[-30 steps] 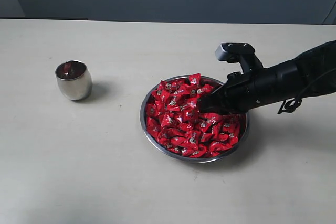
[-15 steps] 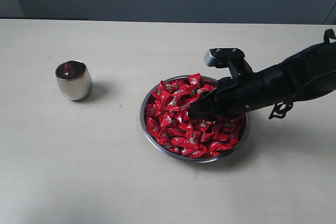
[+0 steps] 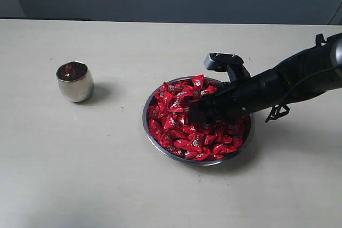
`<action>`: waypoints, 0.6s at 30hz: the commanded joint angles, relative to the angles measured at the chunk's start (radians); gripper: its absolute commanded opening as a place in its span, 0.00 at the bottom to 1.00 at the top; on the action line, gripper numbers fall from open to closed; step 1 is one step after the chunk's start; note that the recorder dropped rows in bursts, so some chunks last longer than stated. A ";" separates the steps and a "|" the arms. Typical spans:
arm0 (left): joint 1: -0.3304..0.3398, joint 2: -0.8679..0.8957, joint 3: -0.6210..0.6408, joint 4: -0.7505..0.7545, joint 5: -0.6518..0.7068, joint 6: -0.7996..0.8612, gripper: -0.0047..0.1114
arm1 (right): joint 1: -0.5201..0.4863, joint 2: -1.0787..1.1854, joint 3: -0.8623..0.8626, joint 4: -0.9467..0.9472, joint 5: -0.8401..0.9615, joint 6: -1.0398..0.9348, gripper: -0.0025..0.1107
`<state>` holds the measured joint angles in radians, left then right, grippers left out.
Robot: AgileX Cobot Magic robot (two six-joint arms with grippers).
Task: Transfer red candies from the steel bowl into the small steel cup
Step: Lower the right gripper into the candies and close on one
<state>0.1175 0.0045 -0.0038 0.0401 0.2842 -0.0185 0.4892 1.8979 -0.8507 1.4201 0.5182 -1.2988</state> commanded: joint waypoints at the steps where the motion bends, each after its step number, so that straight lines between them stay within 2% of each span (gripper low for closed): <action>1: 0.001 -0.004 0.004 -0.002 0.001 -0.001 0.04 | 0.002 0.002 -0.024 -0.006 0.008 0.024 0.40; 16: 0.001 -0.004 0.004 -0.002 0.001 -0.001 0.04 | 0.002 0.070 -0.033 -0.087 0.013 0.107 0.40; 18: 0.001 -0.004 0.004 -0.002 0.001 -0.001 0.04 | 0.002 0.071 -0.033 -0.087 0.013 0.107 0.38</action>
<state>0.1175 0.0045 -0.0038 0.0401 0.2842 -0.0185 0.4892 1.9593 -0.8835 1.3462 0.5255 -1.1949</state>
